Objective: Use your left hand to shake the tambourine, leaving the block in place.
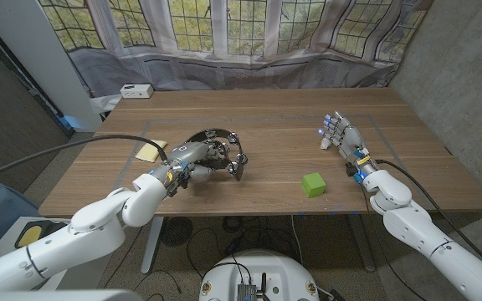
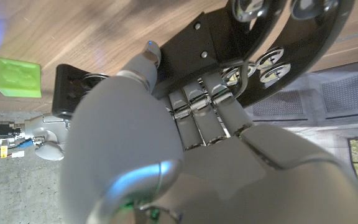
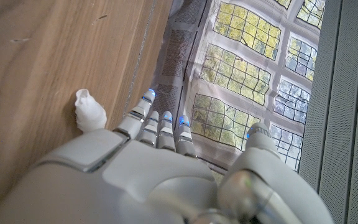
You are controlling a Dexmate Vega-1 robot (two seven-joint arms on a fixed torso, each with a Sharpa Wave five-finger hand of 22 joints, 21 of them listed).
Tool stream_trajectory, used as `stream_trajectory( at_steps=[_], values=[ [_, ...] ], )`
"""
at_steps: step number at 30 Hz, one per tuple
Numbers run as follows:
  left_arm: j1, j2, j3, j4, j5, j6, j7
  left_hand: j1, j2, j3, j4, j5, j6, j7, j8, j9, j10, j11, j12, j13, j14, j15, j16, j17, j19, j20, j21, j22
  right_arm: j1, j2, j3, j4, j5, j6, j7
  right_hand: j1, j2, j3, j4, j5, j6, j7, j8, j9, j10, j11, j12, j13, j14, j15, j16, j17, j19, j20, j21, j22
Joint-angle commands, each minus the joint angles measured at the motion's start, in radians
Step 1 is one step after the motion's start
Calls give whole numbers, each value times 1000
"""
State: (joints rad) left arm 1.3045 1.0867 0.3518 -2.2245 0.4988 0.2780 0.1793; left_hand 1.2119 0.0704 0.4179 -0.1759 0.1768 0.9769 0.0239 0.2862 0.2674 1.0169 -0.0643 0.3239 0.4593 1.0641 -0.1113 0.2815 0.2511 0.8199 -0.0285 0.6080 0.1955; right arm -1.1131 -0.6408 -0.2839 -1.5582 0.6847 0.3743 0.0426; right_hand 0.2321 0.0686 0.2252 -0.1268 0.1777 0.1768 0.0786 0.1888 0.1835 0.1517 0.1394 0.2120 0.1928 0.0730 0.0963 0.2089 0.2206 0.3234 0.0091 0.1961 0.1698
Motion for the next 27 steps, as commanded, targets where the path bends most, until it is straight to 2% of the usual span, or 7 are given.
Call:
stream_trajectory(
  at_steps=[1,11,21,27],
  values=[
    [3,25,5,39,-25,-40,-23,10,64,21,13,7,32,27,6,1,29,-20,-1,132,63,-66,10,33,-7,4,4,0,-11,0,-2,-23,-12,-11,-26,12,3,5,-4,2,1,4,1,3,10,-2,0,2,6,-1,-2,5,4,2,0,3],
    [-2,20,16,80,-68,-73,-25,12,63,23,12,7,32,28,5,0,30,-20,-4,133,62,-65,9,33,-11,5,7,0,-16,2,-4,-30,-18,-18,-42,12,3,4,-3,2,1,4,1,3,9,0,0,2,6,-1,-1,5,4,3,0,3],
    [-32,31,44,92,-50,-78,-53,14,62,24,11,7,32,27,4,-1,31,-22,-8,131,58,-65,9,34,-13,6,12,0,-26,2,-3,-34,-19,-21,-52,12,3,4,-3,2,1,5,1,3,9,0,0,2,6,0,-2,5,4,2,0,3],
    [-60,21,68,110,-54,-92,-78,14,61,24,12,7,33,26,3,-1,32,-24,-12,128,58,-64,9,33,-16,7,13,0,-25,4,-4,-30,-18,-20,-51,12,3,4,-3,2,2,4,1,3,10,0,0,2,6,0,-2,5,4,2,0,3]
  ],
)
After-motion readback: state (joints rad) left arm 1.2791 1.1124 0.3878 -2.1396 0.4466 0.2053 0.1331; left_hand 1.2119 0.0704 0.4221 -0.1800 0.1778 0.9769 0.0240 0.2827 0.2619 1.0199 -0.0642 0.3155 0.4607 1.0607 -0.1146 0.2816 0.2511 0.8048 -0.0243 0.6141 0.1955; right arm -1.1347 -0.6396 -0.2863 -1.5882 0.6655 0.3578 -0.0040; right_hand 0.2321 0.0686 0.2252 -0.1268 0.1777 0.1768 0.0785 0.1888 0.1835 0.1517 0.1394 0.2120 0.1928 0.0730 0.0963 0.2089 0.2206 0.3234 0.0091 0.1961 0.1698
